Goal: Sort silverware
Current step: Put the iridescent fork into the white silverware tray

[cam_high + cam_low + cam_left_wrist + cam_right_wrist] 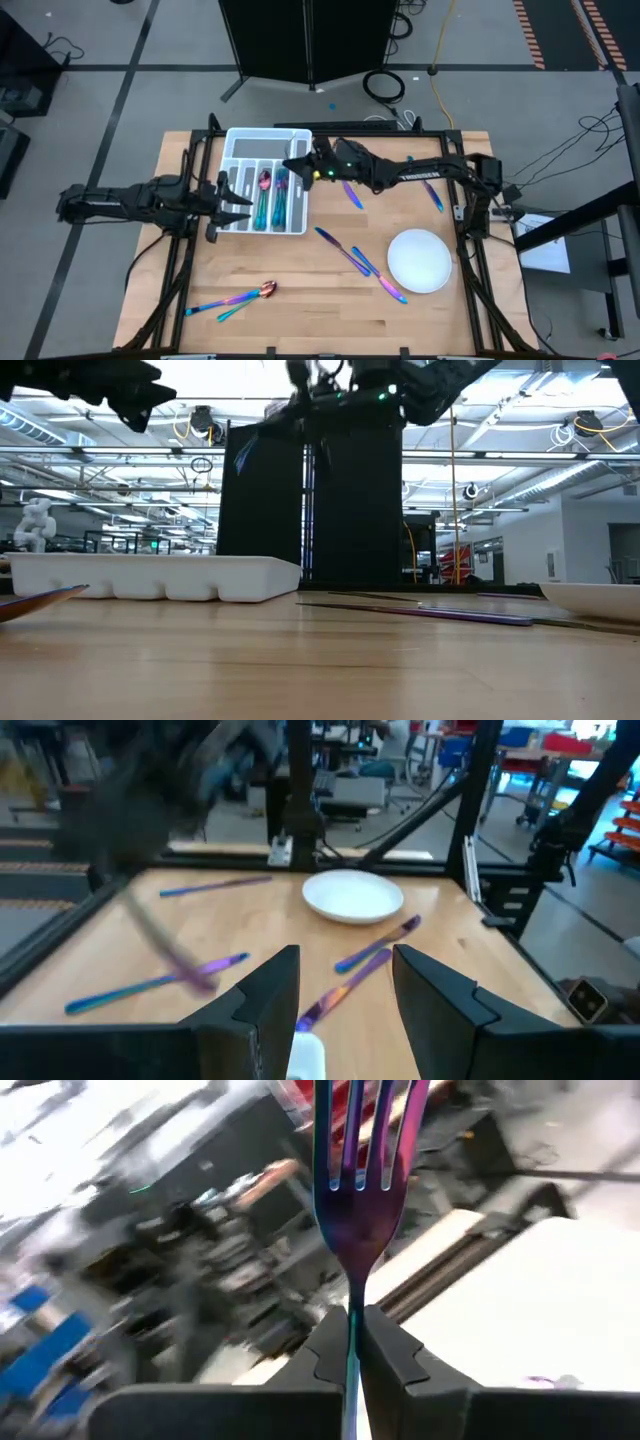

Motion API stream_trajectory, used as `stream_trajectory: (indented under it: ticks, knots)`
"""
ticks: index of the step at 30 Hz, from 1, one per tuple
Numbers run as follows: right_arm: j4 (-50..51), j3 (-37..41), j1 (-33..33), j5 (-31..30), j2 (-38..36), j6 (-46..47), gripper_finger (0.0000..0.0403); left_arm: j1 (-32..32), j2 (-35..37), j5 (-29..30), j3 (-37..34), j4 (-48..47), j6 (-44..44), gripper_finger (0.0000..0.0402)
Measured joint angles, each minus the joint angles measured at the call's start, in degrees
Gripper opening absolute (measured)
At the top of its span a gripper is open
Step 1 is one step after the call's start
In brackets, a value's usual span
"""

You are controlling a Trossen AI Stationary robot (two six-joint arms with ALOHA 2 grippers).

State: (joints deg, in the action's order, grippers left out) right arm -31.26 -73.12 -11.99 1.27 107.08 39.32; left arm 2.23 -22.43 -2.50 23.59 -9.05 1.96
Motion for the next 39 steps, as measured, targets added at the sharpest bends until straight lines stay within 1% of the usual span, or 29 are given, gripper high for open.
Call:
stream_trajectory:
  ticks: [3, 5, 9, 10, 11, 14, 17, 19, 21, 23, 31, 36, 39]
  knots:
    - [5.8, -4.1, -0.2, -1.7, 3.5, 4.7, 0.0000, 0.2, 0.1, -0.5, 0.1, 1.4, -0.4, 0.0162]
    - [11.9, -9.0, -0.1, -0.9, 6.6, 7.9, 0.0000, 0.2, 0.2, -1.0, 0.7, 1.0, -1.1, 0.0162]
    - [26.0, -19.9, 0.6, 3.3, 14.0, 12.5, 0.0000, 0.2, 0.7, -1.6, 1.9, 0.5, -2.9, 0.0162]
    - [29.3, -22.2, 0.9, 3.4, 15.9, 13.5, 0.0000, 0.2, 0.8, -1.7, 2.1, 0.5, -3.2, 0.0162]
    - [32.0, -24.2, 1.3, 3.3, 17.5, 14.6, 0.0000, 0.2, 1.0, -1.7, 2.2, 0.3, -3.8, 0.0162]
    - [35.9, -28.4, 2.3, 3.3, 21.0, 18.7, 0.0000, 0.2, 2.0, -1.8, 2.8, -2.9, -4.4, 0.0162]
    - [37.2, -29.4, 3.4, 2.3, 23.1, 22.8, 0.0000, 0.2, 3.5, -1.8, 3.7, -5.7, -5.5, 0.0162]
    - [39.1, -29.3, 4.0, -0.4, 23.6, 24.8, 0.0000, 0.2, 4.4, -1.8, 4.0, -5.7, -5.6, 0.0162]
    - [42.8, -29.3, 4.1, -2.9, 23.6, 24.9, 0.0000, 0.2, 5.3, -1.8, 4.1, -5.4, -6.0, 0.0162]
    - [43.7, -29.4, 4.2, -4.4, 23.6, 24.7, 0.0000, 0.2, 6.1, -1.8, 4.1, -5.0, -7.1, 0.0162]
    - [43.7, -29.4, 2.9, -4.8, 24.5, 24.2, 0.0000, 0.2, 6.4, -1.8, 4.1, -1.1, -8.2, 0.0162]
    - [43.0, -29.3, 2.1, -2.7, 25.2, 24.1, 0.0001, 0.2, 6.4, -1.8, 4.1, 0.3, -9.6, 0.0162]
    - [42.9, -29.3, 2.2, -2.3, 25.3, 22.1, 0.0011, 0.2, 6.4, -1.8, 4.1, 1.2, -10.4, 0.0162]
